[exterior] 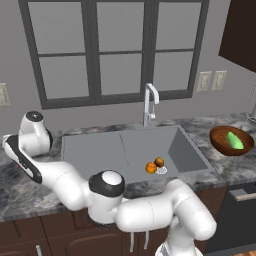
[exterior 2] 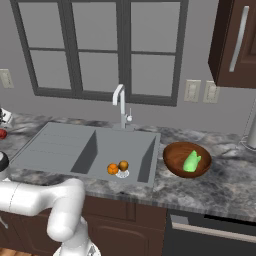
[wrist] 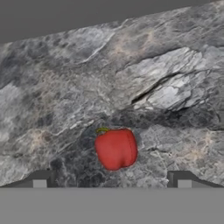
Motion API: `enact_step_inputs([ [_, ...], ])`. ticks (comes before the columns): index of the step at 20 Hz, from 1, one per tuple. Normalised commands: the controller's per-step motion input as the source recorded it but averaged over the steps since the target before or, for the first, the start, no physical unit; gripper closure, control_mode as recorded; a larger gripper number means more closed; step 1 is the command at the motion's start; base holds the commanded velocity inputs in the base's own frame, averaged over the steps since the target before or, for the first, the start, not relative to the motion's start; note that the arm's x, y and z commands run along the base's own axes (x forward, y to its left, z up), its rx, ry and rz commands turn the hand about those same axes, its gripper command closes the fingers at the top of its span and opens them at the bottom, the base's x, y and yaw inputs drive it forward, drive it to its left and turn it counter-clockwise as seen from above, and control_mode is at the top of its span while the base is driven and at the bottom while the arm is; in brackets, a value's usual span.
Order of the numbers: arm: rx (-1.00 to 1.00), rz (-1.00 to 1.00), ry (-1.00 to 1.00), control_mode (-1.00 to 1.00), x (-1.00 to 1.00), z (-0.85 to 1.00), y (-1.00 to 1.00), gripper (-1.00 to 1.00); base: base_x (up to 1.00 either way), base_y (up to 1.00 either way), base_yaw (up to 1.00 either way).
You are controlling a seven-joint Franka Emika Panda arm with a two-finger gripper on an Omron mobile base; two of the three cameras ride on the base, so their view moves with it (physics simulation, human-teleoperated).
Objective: There is a mixed pile of frozen fruits and vegetables on the counter. Locate all the frozen vegetables and place the items in a bowl on the counter. Take all the frozen fruits and defrost them in a running sink.
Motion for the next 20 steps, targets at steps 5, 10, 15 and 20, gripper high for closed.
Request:
enact_step_inputs([
  [5,0.00,-0.04,0.05,-1.00,0.02,-0.16,0.02,-1.00,0.00,0.00,0.00],
  [10,0.00,-0.05,0.05,-1.00,0.00,-0.14,0.00,-1.00,0.00,0.00,0.00],
  [15,0.00,-0.04,0.05,-1.00,0.02,-0.18,0.00,-1.00,0.00,0.00,0.00],
  [20,0.00,-0.03,0.04,-1.00,0.08,-0.19,0.00,-1.00,0.00,0.00,0.00],
])
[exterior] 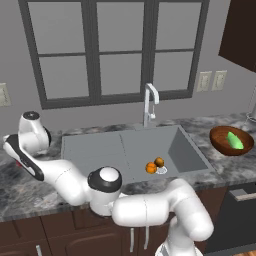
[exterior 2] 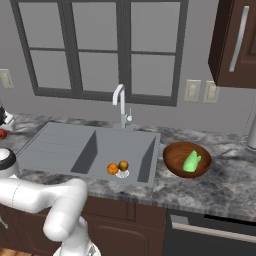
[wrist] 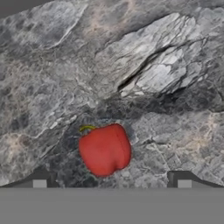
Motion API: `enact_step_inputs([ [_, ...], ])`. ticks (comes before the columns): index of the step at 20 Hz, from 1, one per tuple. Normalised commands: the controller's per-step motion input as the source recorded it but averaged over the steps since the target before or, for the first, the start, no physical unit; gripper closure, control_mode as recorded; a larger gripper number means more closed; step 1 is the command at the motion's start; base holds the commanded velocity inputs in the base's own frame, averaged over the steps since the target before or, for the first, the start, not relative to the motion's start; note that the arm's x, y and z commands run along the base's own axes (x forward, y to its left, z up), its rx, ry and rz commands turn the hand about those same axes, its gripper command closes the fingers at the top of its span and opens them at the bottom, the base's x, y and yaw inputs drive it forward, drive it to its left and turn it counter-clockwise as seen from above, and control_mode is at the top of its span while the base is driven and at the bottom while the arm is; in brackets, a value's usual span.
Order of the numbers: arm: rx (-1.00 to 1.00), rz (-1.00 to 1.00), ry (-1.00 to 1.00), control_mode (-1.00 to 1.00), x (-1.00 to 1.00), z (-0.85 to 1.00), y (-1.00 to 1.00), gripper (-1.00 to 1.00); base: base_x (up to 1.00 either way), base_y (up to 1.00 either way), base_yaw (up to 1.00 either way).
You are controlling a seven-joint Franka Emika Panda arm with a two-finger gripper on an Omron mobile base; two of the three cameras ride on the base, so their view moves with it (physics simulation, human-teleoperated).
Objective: There is a mixed pile of frozen fruits and vegetables on the counter. Locate all the frozen vegetables and place the items in a bowl on the counter. Take all the frozen fruits and defrost them in a running sink.
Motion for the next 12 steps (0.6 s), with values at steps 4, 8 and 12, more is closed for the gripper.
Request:
enact_step_inputs([
  [4,0.00,-0.03,0.04,-1.00,0.10,-0.18,0.03,-1.00,0.00,0.00,0.00],
  [8,-0.01,-0.04,0.04,-1.00,0.11,-0.21,0.08,-1.00,0.00,0.00,0.00],
  [12,-0.01,-0.04,0.03,-1.00,0.12,-0.20,0.06,-1.00,0.00,0.00,0.00],
])
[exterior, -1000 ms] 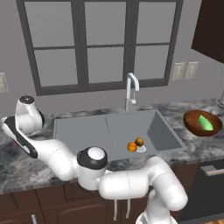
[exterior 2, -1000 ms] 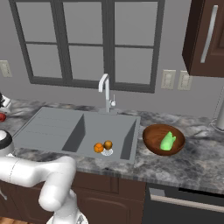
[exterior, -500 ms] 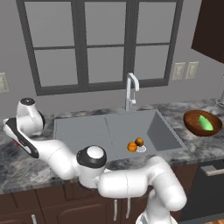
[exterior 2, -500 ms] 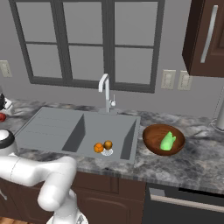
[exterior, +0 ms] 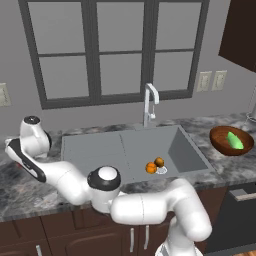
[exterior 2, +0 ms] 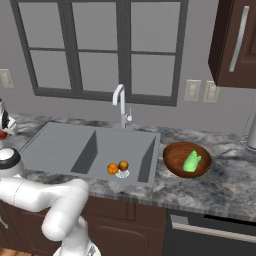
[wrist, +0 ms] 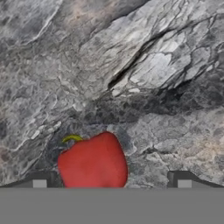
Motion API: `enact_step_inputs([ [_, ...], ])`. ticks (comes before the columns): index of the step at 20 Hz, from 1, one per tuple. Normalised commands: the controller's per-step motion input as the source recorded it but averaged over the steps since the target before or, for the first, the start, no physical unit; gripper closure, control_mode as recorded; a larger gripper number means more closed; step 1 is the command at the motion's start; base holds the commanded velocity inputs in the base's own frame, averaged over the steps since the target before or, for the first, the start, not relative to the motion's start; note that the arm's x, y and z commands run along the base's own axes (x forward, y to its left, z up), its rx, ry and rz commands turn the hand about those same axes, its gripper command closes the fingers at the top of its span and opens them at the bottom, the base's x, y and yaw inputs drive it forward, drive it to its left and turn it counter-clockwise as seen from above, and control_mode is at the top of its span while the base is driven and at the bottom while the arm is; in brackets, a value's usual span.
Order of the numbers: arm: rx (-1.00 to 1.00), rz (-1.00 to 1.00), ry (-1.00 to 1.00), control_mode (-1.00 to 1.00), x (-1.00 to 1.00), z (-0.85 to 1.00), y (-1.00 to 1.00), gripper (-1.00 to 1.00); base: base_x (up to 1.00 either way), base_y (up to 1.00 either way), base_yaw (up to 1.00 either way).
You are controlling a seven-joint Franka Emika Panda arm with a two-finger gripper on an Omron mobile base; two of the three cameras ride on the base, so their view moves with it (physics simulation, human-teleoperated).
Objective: There is a mixed pile of frozen fruits and vegetables on the counter. Locate all the frozen vegetables and place the items in a bowl on the counter. Take all the frozen fruits and defrost them in a running sink.
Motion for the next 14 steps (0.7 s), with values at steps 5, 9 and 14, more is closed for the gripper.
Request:
enact_step_inputs([
  [5,-0.02,-0.04,0.04,-1.00,0.14,-0.21,0.08,-1.00,0.00,0.00,0.00],
  [9,-0.02,-0.04,0.04,-1.00,0.13,-0.26,0.15,-1.00,0.00,0.00,0.00],
  [14,-0.03,-0.05,0.04,-1.00,0.12,-0.26,0.15,1.00,0.00,0.00,0.00],
])
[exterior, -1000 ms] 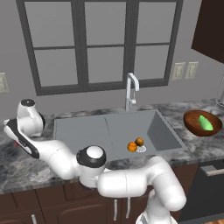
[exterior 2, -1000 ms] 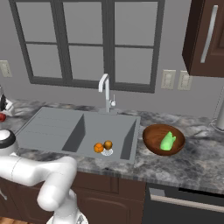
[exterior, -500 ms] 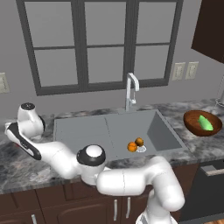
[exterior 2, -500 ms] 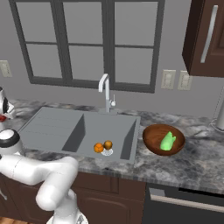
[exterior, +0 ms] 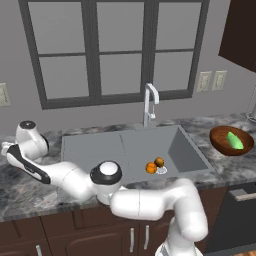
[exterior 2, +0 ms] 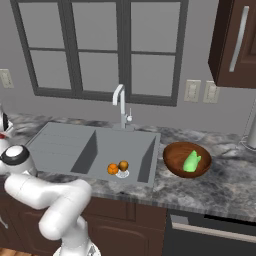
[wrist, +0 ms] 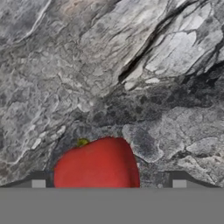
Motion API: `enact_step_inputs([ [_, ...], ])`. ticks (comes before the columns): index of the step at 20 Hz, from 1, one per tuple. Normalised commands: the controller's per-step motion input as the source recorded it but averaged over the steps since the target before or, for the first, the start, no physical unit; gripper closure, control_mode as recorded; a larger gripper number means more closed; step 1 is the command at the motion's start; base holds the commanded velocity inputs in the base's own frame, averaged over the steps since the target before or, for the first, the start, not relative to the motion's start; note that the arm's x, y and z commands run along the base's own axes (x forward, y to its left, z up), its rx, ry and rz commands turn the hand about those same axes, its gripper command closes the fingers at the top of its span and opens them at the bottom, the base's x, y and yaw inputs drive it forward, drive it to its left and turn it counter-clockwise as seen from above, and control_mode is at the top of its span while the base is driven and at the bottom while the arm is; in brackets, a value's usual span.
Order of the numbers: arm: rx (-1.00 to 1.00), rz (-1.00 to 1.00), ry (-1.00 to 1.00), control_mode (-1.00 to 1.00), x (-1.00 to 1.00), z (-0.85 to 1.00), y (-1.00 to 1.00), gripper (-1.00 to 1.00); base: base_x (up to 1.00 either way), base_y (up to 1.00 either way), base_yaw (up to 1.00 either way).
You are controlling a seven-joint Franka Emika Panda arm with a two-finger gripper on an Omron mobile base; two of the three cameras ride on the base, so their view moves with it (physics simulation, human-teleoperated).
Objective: There is a mixed pile of frozen fruits and vegetables on the counter. Locate all the frozen vegetables and place the items in a bowl on the counter. Take all the frozen fruits and defrost them in a running sink.
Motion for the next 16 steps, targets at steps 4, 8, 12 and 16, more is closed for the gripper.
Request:
enact_step_inputs([
  [4,-0.01,-0.04,0.03,-1.00,0.06,-0.21,0.03,1.00,0.00,0.00,0.00],
  [8,0.00,-0.04,0.01,-1.00,0.01,-0.14,0.00,1.00,0.00,0.00,0.00],
  [12,0.00,-0.05,0.00,-1.00,0.00,0.02,-0.03,1.00,0.00,0.00,0.00],
  [16,0.00,-0.06,0.00,-1.00,0.00,0.29,-0.18,1.00,0.00,0.00,0.00],
])
